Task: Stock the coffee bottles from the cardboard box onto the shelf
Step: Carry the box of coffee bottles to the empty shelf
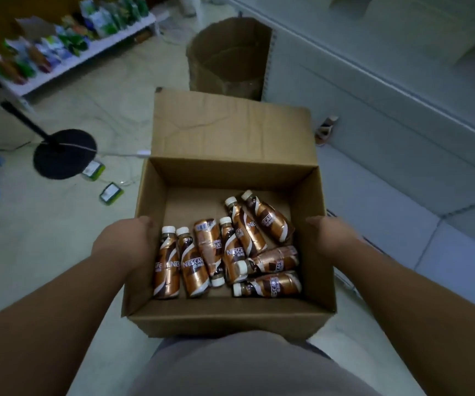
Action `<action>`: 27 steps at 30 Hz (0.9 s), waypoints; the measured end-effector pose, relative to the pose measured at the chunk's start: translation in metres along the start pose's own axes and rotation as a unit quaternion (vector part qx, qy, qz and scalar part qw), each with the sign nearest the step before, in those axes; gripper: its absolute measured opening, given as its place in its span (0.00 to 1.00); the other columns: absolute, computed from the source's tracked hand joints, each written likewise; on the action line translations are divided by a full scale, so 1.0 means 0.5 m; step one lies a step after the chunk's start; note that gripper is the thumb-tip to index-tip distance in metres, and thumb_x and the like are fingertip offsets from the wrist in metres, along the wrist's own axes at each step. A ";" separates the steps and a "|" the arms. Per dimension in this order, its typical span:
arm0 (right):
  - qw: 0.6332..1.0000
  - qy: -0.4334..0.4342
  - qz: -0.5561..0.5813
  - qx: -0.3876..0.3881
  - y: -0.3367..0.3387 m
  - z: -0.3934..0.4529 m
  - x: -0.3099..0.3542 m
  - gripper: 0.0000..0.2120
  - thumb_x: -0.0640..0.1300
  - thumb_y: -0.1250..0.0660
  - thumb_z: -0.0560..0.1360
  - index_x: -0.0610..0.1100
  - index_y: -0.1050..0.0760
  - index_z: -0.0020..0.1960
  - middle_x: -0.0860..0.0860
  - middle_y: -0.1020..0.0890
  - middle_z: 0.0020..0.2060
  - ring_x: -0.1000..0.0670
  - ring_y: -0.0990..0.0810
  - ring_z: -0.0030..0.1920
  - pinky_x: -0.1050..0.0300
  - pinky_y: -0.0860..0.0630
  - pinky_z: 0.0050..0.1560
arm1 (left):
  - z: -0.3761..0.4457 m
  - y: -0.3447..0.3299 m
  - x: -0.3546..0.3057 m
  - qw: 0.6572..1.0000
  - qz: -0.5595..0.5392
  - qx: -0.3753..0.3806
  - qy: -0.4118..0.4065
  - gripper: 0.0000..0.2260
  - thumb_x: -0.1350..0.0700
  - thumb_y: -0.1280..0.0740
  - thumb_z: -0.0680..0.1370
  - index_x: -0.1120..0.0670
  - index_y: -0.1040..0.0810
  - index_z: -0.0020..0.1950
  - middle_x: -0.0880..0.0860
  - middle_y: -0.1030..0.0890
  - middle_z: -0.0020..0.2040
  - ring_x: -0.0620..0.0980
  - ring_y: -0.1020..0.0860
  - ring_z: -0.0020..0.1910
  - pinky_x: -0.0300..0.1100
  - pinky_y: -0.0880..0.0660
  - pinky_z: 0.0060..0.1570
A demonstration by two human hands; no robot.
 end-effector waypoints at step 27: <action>0.790 -0.528 0.303 0.070 -0.419 -0.344 -0.320 0.18 0.44 0.34 0.74 0.48 0.24 0.63 0.44 0.19 0.51 0.40 0.20 0.51 0.48 0.22 0.48 | 0.128 -0.240 -0.771 0.769 0.251 0.107 -0.579 0.22 0.59 0.35 0.75 0.48 0.29 0.69 0.56 0.20 0.59 0.56 0.21 0.56 0.49 0.23 0.51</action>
Point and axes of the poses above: each hand's wrist, its own z-axis towards the middle knuckle, its own y-axis out of the back of the hand, x = y × z, the point moved 1 cm from there along z, towards the middle knuckle
